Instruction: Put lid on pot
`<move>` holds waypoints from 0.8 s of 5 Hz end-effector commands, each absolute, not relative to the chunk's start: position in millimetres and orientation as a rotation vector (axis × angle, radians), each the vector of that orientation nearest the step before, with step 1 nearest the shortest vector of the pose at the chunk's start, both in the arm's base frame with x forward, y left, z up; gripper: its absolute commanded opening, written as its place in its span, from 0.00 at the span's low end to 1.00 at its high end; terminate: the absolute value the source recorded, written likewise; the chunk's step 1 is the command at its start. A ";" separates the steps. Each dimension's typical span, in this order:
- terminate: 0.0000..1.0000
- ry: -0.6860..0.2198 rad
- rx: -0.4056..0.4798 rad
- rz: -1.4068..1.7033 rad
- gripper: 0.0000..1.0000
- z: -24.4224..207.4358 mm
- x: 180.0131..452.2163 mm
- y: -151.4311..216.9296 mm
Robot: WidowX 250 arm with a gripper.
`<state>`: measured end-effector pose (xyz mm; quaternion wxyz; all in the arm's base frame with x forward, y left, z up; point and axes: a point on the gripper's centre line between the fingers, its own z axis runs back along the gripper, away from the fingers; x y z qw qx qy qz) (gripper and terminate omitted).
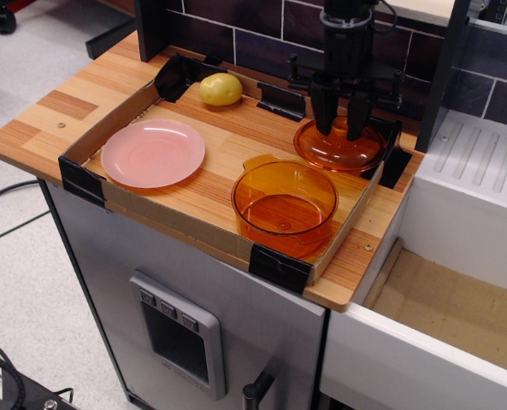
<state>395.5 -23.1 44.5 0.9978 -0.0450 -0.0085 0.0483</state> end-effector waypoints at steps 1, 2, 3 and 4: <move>0.00 -0.123 -0.152 0.049 0.00 113.7 391.4 -23.3; 0.00 -0.116 -0.182 0.027 0.00 126.3 378.6 -20.5; 0.00 -0.108 -0.191 -0.022 0.00 127.6 358.1 -17.7; 0.00 -0.103 -0.182 -0.072 0.00 121.5 345.0 -12.3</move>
